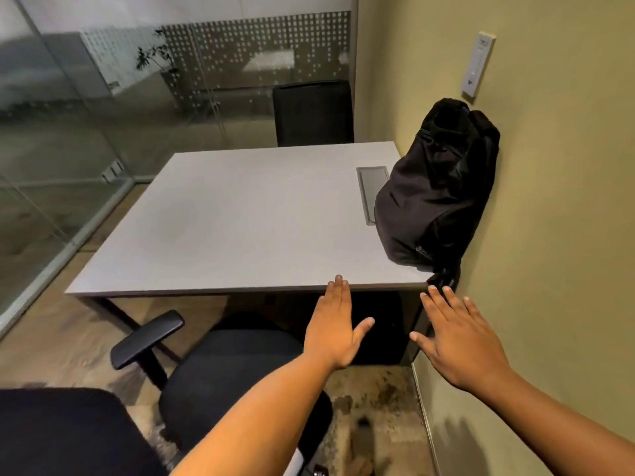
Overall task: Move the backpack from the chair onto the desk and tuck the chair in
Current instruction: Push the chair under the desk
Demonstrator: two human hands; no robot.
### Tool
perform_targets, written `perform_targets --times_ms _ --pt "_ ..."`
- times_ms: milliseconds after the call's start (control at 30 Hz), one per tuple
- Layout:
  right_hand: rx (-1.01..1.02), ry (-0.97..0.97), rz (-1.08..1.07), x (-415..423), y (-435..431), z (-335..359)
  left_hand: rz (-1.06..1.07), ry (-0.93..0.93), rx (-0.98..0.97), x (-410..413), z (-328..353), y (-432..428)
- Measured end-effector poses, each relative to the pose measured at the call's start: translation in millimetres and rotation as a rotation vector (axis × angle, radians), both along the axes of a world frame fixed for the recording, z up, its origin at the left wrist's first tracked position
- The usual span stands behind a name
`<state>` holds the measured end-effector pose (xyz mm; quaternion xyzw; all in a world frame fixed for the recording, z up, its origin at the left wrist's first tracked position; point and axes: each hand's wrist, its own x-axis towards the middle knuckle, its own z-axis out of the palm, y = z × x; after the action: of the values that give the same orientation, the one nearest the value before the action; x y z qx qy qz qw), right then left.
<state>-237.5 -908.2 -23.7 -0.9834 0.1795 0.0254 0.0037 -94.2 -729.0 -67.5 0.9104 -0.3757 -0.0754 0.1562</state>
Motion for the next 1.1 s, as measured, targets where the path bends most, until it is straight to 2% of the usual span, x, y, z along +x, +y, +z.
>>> perform_targets --times_ms 333,433,600,833,1100 --pt "0.143 -0.054 -0.001 -38.0 99.1 -10.2 -0.003 -0.028 0.018 -29.4 6.3 126.6" --pt "0.206 -0.101 -0.020 -40.3 131.0 -13.3 0.006 0.035 0.057 -26.0 3.8 170.0" --pt "0.268 -0.171 -0.083 -37.3 198.3 -20.8 0.026 0.176 -0.015 -20.0 10.4 253.4" --pt "0.276 -0.278 -0.101 -24.9 326.6 -32.3 -0.061 0.139 -0.020 -3.4 29.8 376.7" --pt "0.540 -0.469 -0.083 -27.1 460.4 -2.4 0.002 0.096 -0.125 8.9 47.4 498.3"
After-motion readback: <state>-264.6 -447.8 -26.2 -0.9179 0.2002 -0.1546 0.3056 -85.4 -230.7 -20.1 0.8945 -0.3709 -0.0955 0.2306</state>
